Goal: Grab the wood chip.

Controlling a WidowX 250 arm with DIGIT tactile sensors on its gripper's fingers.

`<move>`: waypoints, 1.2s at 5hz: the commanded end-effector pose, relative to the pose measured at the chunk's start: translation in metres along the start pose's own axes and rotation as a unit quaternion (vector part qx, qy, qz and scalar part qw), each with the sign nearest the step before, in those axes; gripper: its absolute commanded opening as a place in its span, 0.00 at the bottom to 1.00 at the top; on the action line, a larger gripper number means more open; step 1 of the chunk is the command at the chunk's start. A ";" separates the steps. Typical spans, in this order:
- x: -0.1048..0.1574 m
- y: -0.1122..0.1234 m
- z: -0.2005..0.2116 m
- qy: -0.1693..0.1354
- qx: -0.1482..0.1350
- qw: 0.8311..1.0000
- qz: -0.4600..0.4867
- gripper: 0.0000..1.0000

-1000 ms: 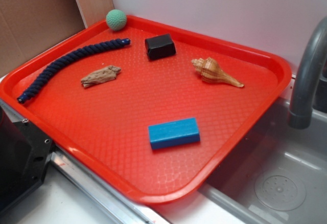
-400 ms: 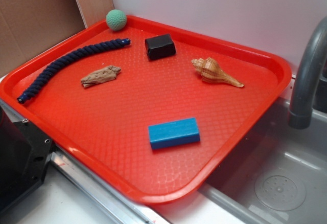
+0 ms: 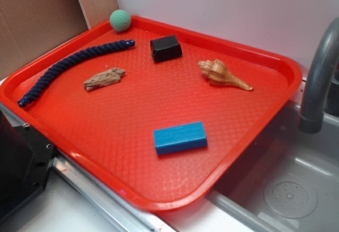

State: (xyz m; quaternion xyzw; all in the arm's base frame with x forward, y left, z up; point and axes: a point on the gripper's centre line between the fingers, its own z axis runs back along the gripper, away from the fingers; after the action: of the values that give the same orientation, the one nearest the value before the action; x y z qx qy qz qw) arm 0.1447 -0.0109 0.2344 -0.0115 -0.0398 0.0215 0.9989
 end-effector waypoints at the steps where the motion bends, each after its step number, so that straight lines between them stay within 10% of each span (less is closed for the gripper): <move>1: 0.100 0.029 -0.030 -0.019 -0.020 0.981 -0.192 1.00; 3: 0.080 0.050 -0.090 0.054 -0.005 0.959 -0.277 1.00; 6: 0.050 0.067 -0.186 0.092 0.027 0.977 -0.189 1.00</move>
State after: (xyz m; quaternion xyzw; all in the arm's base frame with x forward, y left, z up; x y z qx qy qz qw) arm 0.1992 0.0535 0.0437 0.0115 0.0729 -0.1776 0.9813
